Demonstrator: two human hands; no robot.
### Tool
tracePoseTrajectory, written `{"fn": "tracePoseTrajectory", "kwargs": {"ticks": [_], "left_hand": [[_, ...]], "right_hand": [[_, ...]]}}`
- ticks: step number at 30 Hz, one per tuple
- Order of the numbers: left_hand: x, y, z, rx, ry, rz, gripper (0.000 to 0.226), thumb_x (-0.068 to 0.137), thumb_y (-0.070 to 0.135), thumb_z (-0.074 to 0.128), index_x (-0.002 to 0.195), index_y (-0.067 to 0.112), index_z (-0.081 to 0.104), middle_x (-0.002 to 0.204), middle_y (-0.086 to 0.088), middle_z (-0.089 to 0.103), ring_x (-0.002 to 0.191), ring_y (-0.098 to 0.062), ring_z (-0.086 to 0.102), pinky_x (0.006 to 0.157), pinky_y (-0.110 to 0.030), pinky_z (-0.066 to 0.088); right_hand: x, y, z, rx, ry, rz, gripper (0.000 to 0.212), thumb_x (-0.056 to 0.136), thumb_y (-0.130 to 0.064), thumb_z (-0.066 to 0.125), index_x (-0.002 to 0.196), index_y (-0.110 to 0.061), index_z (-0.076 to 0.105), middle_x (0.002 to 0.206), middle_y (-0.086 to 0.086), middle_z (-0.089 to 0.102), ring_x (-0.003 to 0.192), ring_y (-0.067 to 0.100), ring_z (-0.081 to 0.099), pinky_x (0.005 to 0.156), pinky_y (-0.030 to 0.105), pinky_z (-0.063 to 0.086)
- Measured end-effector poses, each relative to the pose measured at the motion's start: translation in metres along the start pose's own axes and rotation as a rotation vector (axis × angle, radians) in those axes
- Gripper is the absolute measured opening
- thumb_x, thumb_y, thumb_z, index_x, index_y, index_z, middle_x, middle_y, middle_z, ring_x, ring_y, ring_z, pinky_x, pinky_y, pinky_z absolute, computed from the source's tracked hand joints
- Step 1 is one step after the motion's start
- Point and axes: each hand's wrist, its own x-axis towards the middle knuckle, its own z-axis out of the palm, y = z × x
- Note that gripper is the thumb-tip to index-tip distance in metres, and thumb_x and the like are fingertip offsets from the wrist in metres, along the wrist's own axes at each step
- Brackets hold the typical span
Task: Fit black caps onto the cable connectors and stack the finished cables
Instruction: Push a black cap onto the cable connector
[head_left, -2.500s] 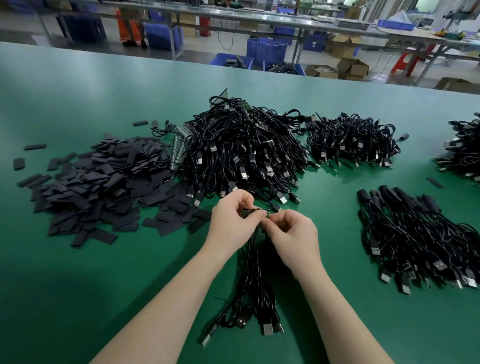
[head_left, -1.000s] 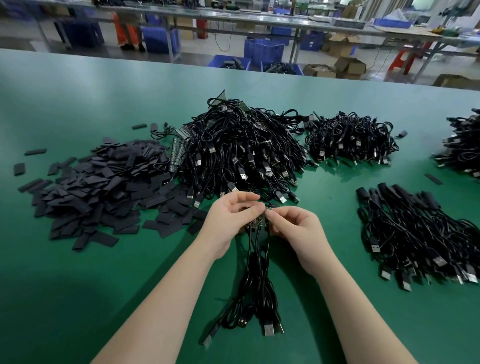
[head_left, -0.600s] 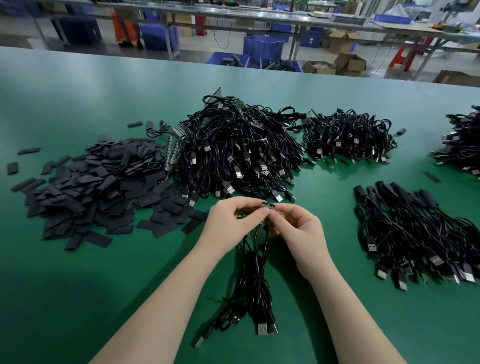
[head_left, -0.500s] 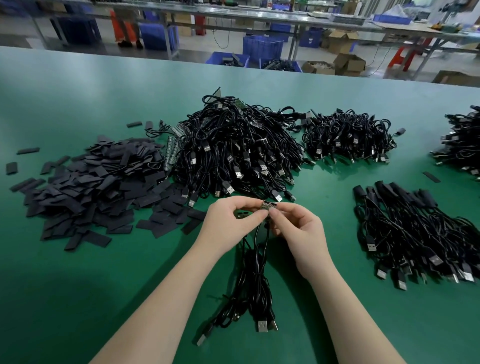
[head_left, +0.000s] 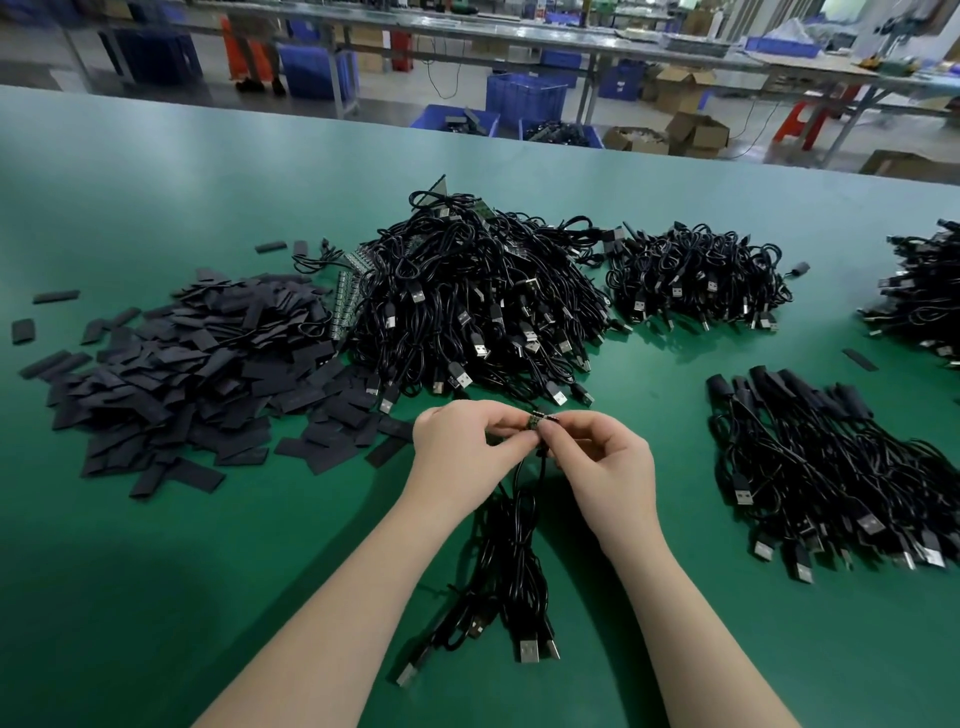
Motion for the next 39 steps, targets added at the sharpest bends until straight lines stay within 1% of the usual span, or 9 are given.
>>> {"fn": "tracePoseTrajectory", "kwargs": {"ticks": [6, 8, 13, 15, 18, 22, 25, 34, 39], "left_hand": [[0.0, 0.0, 0.003, 0.014, 0.029, 0.004, 0.005, 0.081, 0.036, 0.075, 0.085, 0.035, 0.074, 0.069, 0.03, 0.062, 0.083, 0.012, 0.061, 0.102, -0.039, 0.042], [-0.001, 0.001, 0.006, 0.073, 0.077, 0.014, 0.006, 0.082, 0.038, 0.073, 0.087, 0.034, 0.073, 0.073, 0.026, 0.063, 0.085, 0.006, 0.06, 0.104, -0.035, 0.032], [-0.005, 0.001, 0.011, 0.23, 0.168, 0.066, 0.009, 0.085, 0.041, 0.069, 0.092, 0.037, 0.073, 0.077, 0.027, 0.059, 0.098, 0.001, 0.043, 0.088, -0.022, 0.012], [-0.005, 0.0, 0.012, 0.193, 0.168, 0.085, 0.01, 0.085, 0.036, 0.07, 0.094, 0.036, 0.073, 0.078, 0.026, 0.059, 0.094, 0.0, 0.048, 0.09, -0.025, 0.026], [-0.007, 0.002, 0.012, 0.042, 0.118, 0.063, 0.011, 0.086, 0.028, 0.069, 0.093, 0.035, 0.073, 0.079, 0.026, 0.064, 0.082, 0.002, 0.06, 0.075, -0.025, 0.052], [-0.007, 0.002, 0.014, -0.061, 0.083, 0.061, 0.014, 0.086, 0.021, 0.069, 0.095, 0.03, 0.075, 0.076, 0.031, 0.064, 0.082, 0.01, 0.062, 0.069, -0.007, 0.048], [-0.006, 0.0, 0.013, -0.123, 0.068, 0.051, 0.016, 0.085, 0.018, 0.071, 0.098, 0.026, 0.076, 0.073, 0.035, 0.063, 0.079, 0.013, 0.063, 0.069, -0.002, 0.045], [-0.005, -0.001, 0.013, -0.134, 0.057, 0.014, 0.02, 0.085, 0.019, 0.072, 0.083, 0.039, 0.071, 0.075, 0.036, 0.064, 0.078, 0.013, 0.061, 0.067, -0.001, 0.043], [-0.006, -0.003, 0.017, -0.143, 0.068, -0.012, 0.013, 0.085, 0.016, 0.071, 0.087, 0.029, 0.074, 0.073, 0.026, 0.065, 0.077, 0.01, 0.061, 0.068, -0.004, 0.045]], "right_hand": [[0.001, 0.0, 0.001, 0.024, 0.001, -0.001, 0.012, 0.084, -0.012, 0.077, 0.084, -0.024, 0.076, 0.081, -0.009, 0.076, 0.075, 0.005, 0.07, 0.068, 0.012, 0.051], [0.001, 0.0, 0.001, 0.021, 0.006, 0.006, 0.012, 0.084, -0.012, 0.078, 0.085, -0.024, 0.076, 0.082, -0.011, 0.076, 0.076, 0.003, 0.07, 0.069, 0.011, 0.05], [0.003, -0.001, 0.0, -0.001, 0.004, 0.031, 0.009, 0.083, -0.015, 0.078, 0.083, -0.024, 0.075, 0.079, -0.013, 0.075, 0.072, -0.001, 0.068, 0.067, 0.011, 0.049], [0.003, -0.001, 0.0, -0.007, 0.013, 0.006, 0.009, 0.084, -0.014, 0.078, 0.083, -0.023, 0.075, 0.079, -0.013, 0.075, 0.072, -0.001, 0.067, 0.067, 0.01, 0.049], [0.002, -0.002, -0.001, 0.004, 0.015, -0.027, 0.011, 0.084, -0.012, 0.077, 0.083, -0.023, 0.075, 0.08, -0.012, 0.075, 0.074, 0.0, 0.068, 0.068, 0.011, 0.05], [0.001, -0.003, -0.002, 0.016, 0.015, -0.028, 0.014, 0.086, -0.011, 0.076, 0.082, -0.024, 0.074, 0.079, -0.012, 0.074, 0.072, -0.001, 0.067, 0.068, 0.012, 0.049], [0.001, -0.004, -0.004, 0.033, 0.011, -0.014, 0.012, 0.086, -0.01, 0.075, 0.083, -0.021, 0.075, 0.078, -0.01, 0.075, 0.07, -0.001, 0.066, 0.067, 0.012, 0.05], [0.001, -0.002, -0.002, 0.021, 0.007, 0.05, 0.014, 0.085, -0.012, 0.076, 0.087, -0.026, 0.075, 0.081, -0.01, 0.076, 0.074, 0.003, 0.069, 0.071, 0.017, 0.054], [0.002, -0.002, -0.003, -0.015, 0.008, 0.045, 0.015, 0.084, -0.014, 0.078, 0.082, -0.029, 0.075, 0.078, -0.011, 0.075, 0.07, 0.001, 0.068, 0.069, 0.016, 0.052]]}}
